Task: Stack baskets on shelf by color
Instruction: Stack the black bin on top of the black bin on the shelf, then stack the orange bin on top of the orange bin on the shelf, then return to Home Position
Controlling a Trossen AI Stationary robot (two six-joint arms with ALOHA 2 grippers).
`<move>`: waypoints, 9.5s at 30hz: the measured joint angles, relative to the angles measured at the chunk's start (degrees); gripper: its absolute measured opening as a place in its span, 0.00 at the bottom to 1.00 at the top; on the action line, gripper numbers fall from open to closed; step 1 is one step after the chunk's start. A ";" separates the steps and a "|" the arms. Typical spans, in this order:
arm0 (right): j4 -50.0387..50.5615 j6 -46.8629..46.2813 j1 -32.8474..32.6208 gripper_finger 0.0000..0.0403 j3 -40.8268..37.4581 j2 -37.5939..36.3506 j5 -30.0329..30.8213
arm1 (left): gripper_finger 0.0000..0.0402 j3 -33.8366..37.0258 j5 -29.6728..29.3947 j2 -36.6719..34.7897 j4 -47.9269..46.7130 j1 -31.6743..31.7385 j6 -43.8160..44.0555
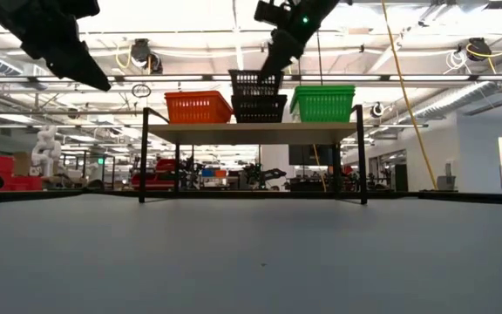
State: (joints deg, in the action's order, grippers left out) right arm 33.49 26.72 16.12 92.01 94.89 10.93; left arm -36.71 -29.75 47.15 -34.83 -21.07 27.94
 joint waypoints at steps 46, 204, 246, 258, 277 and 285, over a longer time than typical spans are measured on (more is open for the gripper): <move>-23.25 28.02 -33.69 0.47 26.21 45.13 -7.00 | 0.34 -6.75 6.47 -1.74 -21.75 -7.17 17.51; -55.54 -24.40 -23.95 0.08 -90.85 -84.20 -10.98 | 0.34 36.09 -7.11 -46.86 38.70 0.01 -30.38; -52.06 -27.56 -23.95 0.08 -91.17 -83.06 -11.03 | 0.34 36.11 -6.31 -46.78 39.10 0.01 -30.68; -52.06 -27.56 -23.97 0.08 -91.21 -83.06 -11.03 | 0.34 36.11 -6.33 -46.78 39.10 0.01 -30.69; -52.06 -27.56 -23.97 0.08 -91.21 -83.06 -11.02 | 0.34 36.11 -6.33 -46.78 39.12 0.01 -30.69; -52.06 -27.56 -23.97 0.08 -91.21 -83.06 -11.03 | 0.34 36.11 -6.33 -46.78 39.12 0.01 -30.69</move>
State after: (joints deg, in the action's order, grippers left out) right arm -18.57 -0.84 -7.86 0.80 11.84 -0.10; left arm -0.60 -36.07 0.36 4.29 -21.06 -2.74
